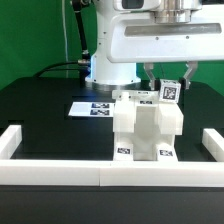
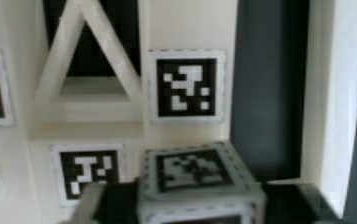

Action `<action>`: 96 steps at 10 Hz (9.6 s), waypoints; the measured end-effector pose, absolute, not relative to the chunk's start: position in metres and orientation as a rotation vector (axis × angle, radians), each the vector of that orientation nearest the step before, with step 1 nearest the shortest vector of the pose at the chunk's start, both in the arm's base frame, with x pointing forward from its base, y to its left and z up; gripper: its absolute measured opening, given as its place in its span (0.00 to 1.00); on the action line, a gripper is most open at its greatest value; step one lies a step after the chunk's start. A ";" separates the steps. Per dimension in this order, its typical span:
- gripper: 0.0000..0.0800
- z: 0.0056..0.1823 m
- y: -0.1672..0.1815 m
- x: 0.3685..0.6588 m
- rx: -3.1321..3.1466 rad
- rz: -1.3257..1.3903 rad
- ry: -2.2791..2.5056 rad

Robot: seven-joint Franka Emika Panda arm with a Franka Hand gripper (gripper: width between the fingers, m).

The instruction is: Assemble chair

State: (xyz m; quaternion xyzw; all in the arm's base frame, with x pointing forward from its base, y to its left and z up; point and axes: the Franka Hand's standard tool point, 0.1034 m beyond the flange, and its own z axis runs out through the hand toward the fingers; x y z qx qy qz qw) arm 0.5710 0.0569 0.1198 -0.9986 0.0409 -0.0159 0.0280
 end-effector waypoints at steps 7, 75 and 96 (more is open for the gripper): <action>0.36 0.120 0.058 0.571 -3.044 -0.039 0.473; 0.36 0.117 0.071 0.569 -2.432 0.031 1.856; 0.81 0.116 0.080 0.567 -2.423 0.050 1.857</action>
Offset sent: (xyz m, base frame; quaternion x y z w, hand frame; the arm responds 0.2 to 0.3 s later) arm 0.0000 0.0000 0.0000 0.0000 0.0000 0.0000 1.0000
